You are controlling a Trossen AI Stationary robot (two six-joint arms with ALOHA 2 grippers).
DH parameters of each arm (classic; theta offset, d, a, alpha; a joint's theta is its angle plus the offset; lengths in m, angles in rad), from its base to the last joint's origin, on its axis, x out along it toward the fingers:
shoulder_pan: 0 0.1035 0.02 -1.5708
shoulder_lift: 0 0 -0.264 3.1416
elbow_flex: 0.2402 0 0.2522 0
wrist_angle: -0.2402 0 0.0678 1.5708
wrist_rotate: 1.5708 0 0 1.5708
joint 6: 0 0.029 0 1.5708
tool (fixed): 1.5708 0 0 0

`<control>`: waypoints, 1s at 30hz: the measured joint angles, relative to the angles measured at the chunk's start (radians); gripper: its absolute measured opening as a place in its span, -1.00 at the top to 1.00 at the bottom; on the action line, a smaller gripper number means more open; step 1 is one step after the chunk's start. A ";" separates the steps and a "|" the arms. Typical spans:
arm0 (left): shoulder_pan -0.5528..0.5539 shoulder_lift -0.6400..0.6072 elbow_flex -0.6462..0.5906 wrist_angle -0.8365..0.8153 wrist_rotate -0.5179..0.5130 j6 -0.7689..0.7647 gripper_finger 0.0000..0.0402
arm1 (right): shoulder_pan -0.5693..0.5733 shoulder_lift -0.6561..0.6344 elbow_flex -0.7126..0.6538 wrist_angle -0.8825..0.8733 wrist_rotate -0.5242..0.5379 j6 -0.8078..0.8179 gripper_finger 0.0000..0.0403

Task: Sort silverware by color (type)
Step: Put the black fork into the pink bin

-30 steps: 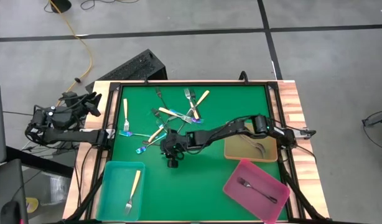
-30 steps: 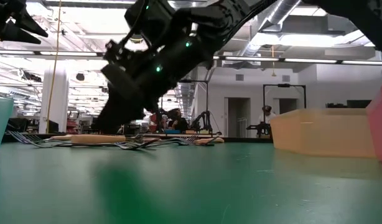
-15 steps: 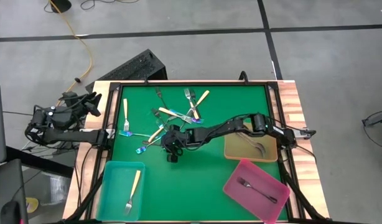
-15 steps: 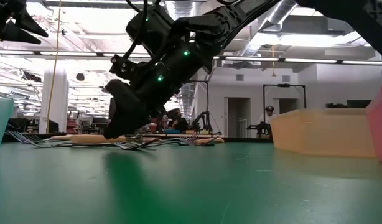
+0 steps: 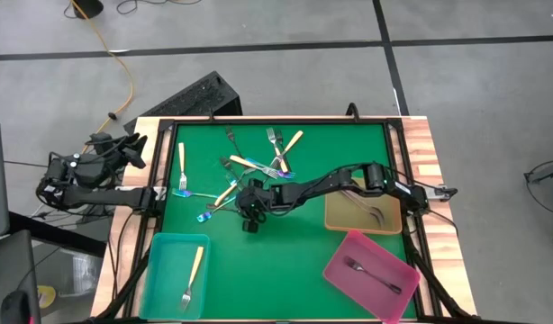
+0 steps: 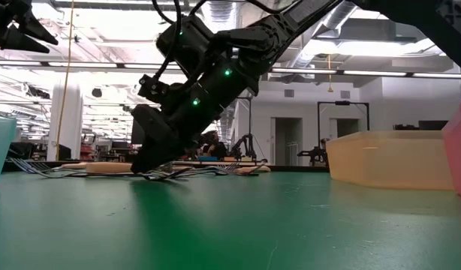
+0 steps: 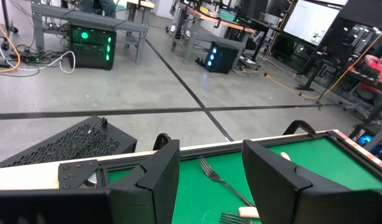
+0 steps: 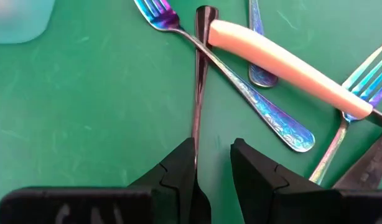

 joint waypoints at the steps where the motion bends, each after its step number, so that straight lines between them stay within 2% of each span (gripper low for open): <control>1: 0.000 0.000 0.000 0.000 0.000 0.000 0.21 | 0.000 -0.001 -0.007 0.005 0.000 0.006 0.37; 25: 0.000 0.000 0.000 0.000 -0.005 0.000 0.21 | 0.008 -0.011 -0.010 0.090 -0.010 -0.011 0.37; 30: 0.000 0.000 0.000 0.000 -0.014 0.000 0.21 | 0.008 0.036 -0.010 0.105 -0.010 0.000 0.37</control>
